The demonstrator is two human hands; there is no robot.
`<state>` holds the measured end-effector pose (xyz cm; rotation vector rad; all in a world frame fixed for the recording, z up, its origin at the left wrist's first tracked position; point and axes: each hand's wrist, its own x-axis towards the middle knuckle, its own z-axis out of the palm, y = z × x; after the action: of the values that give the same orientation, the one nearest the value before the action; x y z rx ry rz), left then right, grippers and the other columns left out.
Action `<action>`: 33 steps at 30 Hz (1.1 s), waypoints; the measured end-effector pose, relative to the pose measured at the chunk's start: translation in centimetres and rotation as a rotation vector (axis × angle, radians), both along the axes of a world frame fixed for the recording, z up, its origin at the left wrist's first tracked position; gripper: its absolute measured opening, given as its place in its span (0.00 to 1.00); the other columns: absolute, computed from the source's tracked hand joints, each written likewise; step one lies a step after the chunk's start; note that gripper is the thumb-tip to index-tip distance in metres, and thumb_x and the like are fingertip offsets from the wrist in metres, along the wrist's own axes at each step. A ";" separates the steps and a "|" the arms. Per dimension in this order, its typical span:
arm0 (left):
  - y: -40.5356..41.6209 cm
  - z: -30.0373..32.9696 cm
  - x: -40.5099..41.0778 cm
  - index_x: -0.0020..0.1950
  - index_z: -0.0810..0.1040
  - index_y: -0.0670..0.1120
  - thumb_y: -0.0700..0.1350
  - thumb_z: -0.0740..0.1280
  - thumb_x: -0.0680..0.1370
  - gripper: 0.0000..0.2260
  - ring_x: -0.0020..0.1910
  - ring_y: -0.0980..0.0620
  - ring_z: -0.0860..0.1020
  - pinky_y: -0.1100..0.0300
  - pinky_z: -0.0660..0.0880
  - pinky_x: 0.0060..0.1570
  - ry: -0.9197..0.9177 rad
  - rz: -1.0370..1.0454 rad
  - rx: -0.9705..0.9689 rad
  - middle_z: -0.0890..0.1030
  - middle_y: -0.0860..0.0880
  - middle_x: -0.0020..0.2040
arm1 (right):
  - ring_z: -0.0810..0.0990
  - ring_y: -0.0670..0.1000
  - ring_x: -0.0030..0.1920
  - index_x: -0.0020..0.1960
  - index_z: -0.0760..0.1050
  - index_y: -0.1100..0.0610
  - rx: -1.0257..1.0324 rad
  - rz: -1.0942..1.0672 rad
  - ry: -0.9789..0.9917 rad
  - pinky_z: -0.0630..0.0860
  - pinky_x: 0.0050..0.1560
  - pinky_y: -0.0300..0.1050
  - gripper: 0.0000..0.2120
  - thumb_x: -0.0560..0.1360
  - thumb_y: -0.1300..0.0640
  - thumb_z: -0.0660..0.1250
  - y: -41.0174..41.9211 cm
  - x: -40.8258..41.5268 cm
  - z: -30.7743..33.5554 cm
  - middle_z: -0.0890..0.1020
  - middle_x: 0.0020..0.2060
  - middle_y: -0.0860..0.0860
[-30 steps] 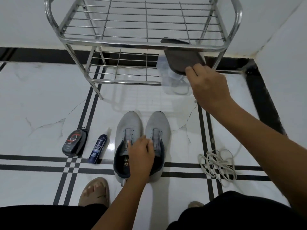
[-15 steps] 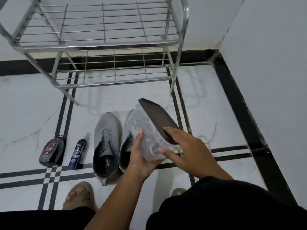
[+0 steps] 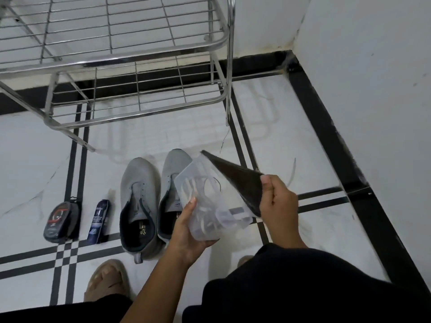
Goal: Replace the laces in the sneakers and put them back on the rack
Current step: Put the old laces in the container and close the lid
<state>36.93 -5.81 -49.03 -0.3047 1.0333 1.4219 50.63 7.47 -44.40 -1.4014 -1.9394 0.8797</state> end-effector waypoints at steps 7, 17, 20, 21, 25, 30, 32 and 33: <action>-2.1 -1.1 -1.3 0.74 0.66 0.45 0.60 0.81 0.56 0.51 0.69 0.38 0.67 0.36 0.65 0.66 -0.279 0.137 0.120 0.70 0.39 0.67 | 0.82 0.52 0.48 0.50 0.72 0.52 -0.668 -0.280 0.347 0.81 0.48 0.50 0.04 0.78 0.59 0.66 3.6 4.0 -5.6 0.81 0.49 0.53; -2.1 -0.8 -0.4 0.74 0.67 0.44 0.61 0.79 0.61 0.47 0.69 0.34 0.69 0.33 0.69 0.60 -0.299 0.013 0.089 0.69 0.37 0.71 | 0.76 0.54 0.47 0.64 0.69 0.66 -0.765 -0.530 0.159 0.72 0.26 0.27 0.15 0.78 0.67 0.64 2.3 10.6 -9.5 0.75 0.56 0.58; -2.0 -0.8 0.2 0.73 0.68 0.45 0.61 0.77 0.64 0.43 0.71 0.33 0.66 0.29 0.64 0.63 -0.327 0.027 0.095 0.68 0.36 0.72 | 0.74 0.55 0.53 0.67 0.68 0.65 -0.717 -0.653 0.082 0.74 0.34 0.35 0.17 0.79 0.64 0.63 3.9 14.1 -9.2 0.73 0.56 0.56; -1.9 -0.6 0.4 0.73 0.68 0.44 0.60 0.77 0.63 0.43 0.71 0.34 0.65 0.30 0.65 0.63 -0.325 0.035 0.099 0.68 0.36 0.72 | 0.75 0.58 0.55 0.68 0.68 0.65 -0.711 -0.683 0.021 0.77 0.42 0.41 0.18 0.79 0.62 0.64 4.3 14.8 -9.0 0.74 0.59 0.56; -1.4 0.2 1.1 0.70 0.72 0.43 0.57 0.81 0.58 0.44 0.67 0.35 0.70 0.33 0.73 0.55 -0.300 0.054 0.079 0.72 0.36 0.69 | 0.74 0.59 0.62 0.69 0.70 0.61 -0.432 -0.718 -0.119 0.71 0.60 0.47 0.22 0.77 0.55 0.67 4.4 12.6 -5.7 0.73 0.65 0.59; -0.6 1.1 1.5 0.61 0.81 0.42 0.57 0.82 0.55 0.38 0.59 0.38 0.76 0.36 0.73 0.57 -0.198 -0.043 0.114 0.78 0.38 0.62 | 0.78 0.39 0.52 0.61 0.77 0.49 -0.416 0.249 -0.007 0.76 0.52 0.35 0.16 0.74 0.52 0.71 1.8 1.8 1.5 0.80 0.53 0.41; -0.3 1.6 1.5 0.56 0.83 0.42 0.57 0.82 0.54 0.34 0.55 0.39 0.78 0.40 0.72 0.58 -0.120 -0.094 0.133 0.80 0.38 0.58 | 0.75 0.45 0.61 0.71 0.66 0.47 -0.404 0.650 -0.314 0.75 0.58 0.44 0.33 0.70 0.48 0.74 0.6 -2.0 1.7 0.73 0.65 0.46; -0.2 1.8 1.3 0.56 0.84 0.42 0.57 0.82 0.55 0.34 0.54 0.38 0.77 0.41 0.72 0.59 -0.101 -0.110 0.134 0.79 0.38 0.58 | 0.73 0.50 0.63 0.74 0.60 0.49 -0.357 0.770 -0.467 0.75 0.60 0.49 0.38 0.70 0.48 0.74 0.0 -3.4 1.5 0.69 0.68 0.50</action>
<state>38.27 -5.97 -47.20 -0.2167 0.8562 1.3556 47.20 7.49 -42.85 -1.0886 -2.8820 1.3841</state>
